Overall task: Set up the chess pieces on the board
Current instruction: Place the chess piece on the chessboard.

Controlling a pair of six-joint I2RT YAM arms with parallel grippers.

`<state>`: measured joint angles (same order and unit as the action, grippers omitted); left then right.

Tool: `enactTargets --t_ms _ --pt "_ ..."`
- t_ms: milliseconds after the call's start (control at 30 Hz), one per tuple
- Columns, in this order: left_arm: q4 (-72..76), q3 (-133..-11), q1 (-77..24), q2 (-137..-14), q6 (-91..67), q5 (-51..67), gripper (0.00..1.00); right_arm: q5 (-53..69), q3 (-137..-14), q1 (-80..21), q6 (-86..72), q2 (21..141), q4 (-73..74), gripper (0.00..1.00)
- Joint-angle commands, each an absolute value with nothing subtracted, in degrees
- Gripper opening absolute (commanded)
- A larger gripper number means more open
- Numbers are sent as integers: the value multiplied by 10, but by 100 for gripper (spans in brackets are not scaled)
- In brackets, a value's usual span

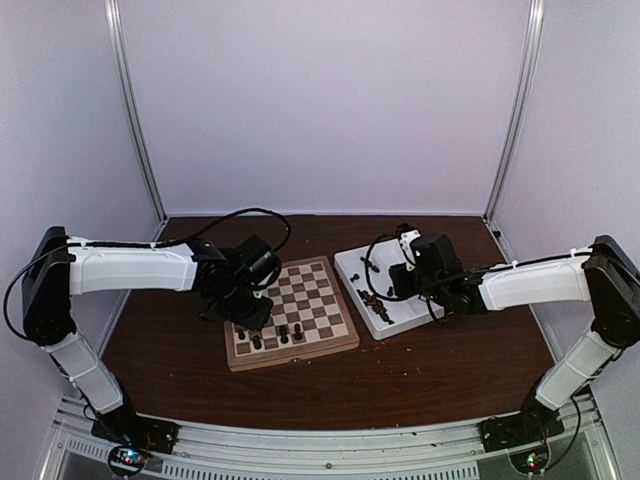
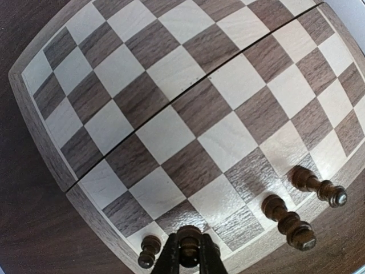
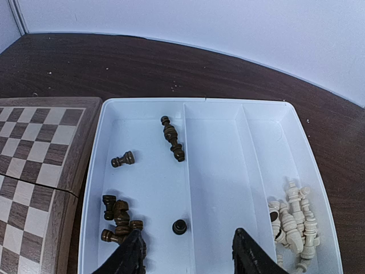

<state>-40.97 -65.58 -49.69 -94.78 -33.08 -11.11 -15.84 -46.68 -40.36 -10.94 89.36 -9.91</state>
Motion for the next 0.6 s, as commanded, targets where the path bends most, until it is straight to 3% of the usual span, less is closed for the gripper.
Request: enactTargets --t_ms 0,567 --pt "-377 -642 -487 -941 -339 -94 1 -157 -481 -401 -112 896 -102 52" --pt "-378 -628 -486 -957 -337 -108 1 -156 -479 -401 -109 896 -104 52"
